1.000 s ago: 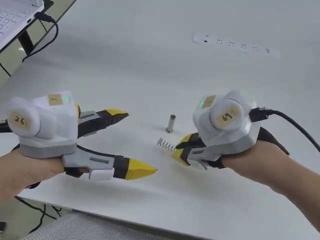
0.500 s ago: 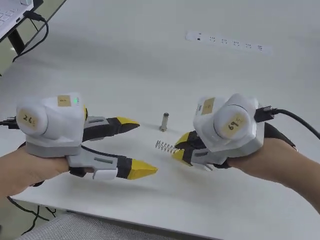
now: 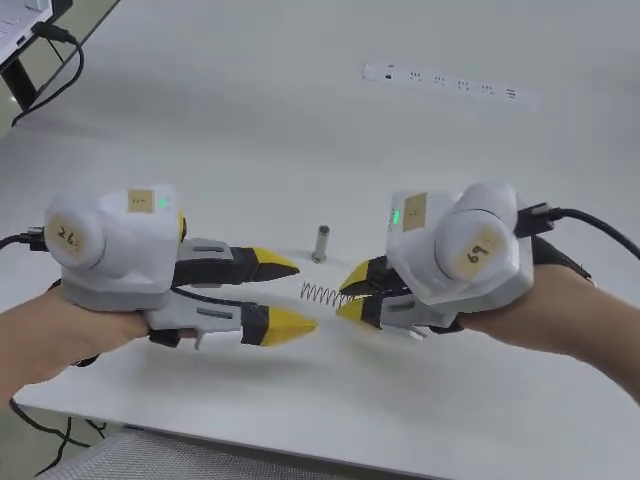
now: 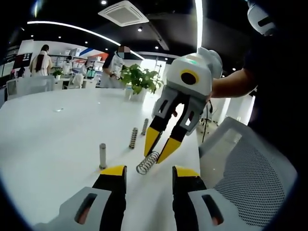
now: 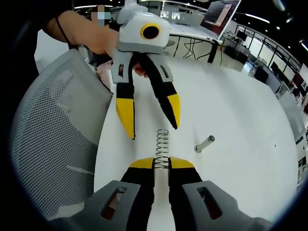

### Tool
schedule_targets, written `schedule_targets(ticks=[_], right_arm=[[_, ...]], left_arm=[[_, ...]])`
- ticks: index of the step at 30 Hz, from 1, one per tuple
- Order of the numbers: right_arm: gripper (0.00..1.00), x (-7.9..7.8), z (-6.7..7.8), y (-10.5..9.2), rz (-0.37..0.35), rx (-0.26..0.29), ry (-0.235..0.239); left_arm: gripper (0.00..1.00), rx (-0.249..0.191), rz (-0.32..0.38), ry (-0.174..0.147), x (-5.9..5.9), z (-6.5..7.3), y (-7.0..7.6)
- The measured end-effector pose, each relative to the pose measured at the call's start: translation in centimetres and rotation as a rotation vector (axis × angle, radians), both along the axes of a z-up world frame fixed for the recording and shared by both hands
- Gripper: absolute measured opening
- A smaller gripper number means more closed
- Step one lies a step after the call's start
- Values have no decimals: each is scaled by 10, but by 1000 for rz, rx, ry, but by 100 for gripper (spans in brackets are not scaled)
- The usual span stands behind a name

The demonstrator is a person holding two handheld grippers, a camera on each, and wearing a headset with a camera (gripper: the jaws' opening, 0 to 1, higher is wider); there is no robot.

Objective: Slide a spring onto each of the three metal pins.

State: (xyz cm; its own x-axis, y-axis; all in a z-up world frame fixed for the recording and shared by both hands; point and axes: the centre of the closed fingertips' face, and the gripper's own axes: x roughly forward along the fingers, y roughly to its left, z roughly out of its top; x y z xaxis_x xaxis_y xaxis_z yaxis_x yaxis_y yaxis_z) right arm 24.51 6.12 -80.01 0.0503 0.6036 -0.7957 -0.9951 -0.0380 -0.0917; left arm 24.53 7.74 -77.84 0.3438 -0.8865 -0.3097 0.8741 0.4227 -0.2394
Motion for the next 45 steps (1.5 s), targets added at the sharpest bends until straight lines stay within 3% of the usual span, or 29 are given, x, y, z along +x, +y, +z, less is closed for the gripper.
schedule_targets(ticks=[8,20,26,32,33,45], right_arm=[[7,-3,9,-2,47,23,-12],[7,-7,12,-2,95,41,-15],[7,-7,14,-2,111,58,-19],[7,-4,15,-2,112,62,-21],[7,-4,15,-3,116,62,-22],[8,-7,15,-4,120,81,-6]], left_arm=[[20,-9,-35,-9,3,4,-10],[5,-5,-78,-26,1,6,-15],[5,1,-90,-31,0,5,-16],[3,11,-103,-57,0,7,-16],[2,8,-106,-46,-1,7,-17],[1,24,-133,-54,-4,8,-18]])
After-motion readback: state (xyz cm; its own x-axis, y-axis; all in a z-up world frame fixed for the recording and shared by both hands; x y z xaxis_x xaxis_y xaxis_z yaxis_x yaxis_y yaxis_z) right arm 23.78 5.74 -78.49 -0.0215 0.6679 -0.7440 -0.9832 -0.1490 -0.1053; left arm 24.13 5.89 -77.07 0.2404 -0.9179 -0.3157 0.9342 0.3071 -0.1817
